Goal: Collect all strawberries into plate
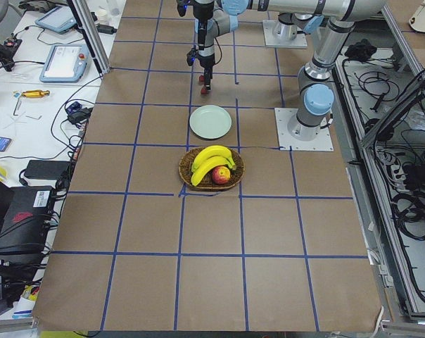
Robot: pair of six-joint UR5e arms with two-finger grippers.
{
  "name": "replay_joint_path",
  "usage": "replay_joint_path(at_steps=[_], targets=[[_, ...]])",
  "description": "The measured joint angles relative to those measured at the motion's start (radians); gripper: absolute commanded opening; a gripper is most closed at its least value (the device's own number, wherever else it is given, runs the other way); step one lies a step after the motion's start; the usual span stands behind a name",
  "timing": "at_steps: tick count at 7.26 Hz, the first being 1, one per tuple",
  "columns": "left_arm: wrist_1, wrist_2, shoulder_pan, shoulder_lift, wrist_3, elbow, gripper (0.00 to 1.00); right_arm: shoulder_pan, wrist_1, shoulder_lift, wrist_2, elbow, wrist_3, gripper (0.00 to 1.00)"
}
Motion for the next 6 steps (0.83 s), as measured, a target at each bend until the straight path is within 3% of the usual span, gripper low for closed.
replay_joint_path(at_steps=[3,6], targets=[[-0.002,-0.003,0.018,0.001,0.037,0.003,1.00,-0.107,0.119,-0.124,-0.026,0.018,-0.087,1.00],[0.000,-0.001,0.020,0.001,0.043,0.003,1.00,-0.282,0.186,-0.331,-0.110,0.030,-0.210,1.00]])
